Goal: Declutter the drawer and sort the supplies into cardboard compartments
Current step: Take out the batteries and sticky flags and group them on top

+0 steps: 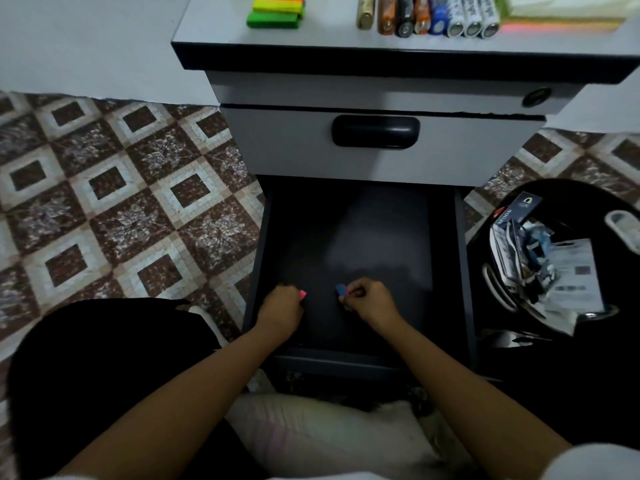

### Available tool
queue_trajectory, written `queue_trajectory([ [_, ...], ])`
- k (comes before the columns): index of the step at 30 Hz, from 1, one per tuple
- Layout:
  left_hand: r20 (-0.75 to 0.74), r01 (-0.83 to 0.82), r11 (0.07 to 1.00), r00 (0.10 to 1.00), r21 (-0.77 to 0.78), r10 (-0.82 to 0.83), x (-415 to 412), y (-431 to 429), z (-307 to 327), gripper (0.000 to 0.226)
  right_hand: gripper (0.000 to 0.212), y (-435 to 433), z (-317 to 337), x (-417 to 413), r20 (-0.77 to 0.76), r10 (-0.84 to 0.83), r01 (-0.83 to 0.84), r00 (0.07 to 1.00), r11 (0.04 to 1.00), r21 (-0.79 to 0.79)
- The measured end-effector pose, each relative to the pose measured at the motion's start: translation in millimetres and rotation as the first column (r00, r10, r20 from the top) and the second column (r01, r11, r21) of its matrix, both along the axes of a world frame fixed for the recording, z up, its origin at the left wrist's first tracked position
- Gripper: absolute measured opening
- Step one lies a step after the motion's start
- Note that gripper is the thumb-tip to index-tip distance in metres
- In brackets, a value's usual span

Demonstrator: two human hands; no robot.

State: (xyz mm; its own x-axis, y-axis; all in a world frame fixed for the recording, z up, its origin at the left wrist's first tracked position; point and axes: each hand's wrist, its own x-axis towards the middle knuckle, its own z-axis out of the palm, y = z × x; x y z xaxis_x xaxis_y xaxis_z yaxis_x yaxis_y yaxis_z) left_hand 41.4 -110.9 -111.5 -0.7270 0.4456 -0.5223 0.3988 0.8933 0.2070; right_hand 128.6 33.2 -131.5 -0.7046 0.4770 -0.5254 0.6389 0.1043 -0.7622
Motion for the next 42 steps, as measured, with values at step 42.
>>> queue_trajectory([
  [42, -0.595, 0.515, 0.744, 0.779, 0.426, -0.199, -96.6, 65.6, 293.8, 0.024, 0.015, 74.4, 304.2, -50.4, -0.51, 0.172, -0.054, 0.843, 0.97, 0.237],
])
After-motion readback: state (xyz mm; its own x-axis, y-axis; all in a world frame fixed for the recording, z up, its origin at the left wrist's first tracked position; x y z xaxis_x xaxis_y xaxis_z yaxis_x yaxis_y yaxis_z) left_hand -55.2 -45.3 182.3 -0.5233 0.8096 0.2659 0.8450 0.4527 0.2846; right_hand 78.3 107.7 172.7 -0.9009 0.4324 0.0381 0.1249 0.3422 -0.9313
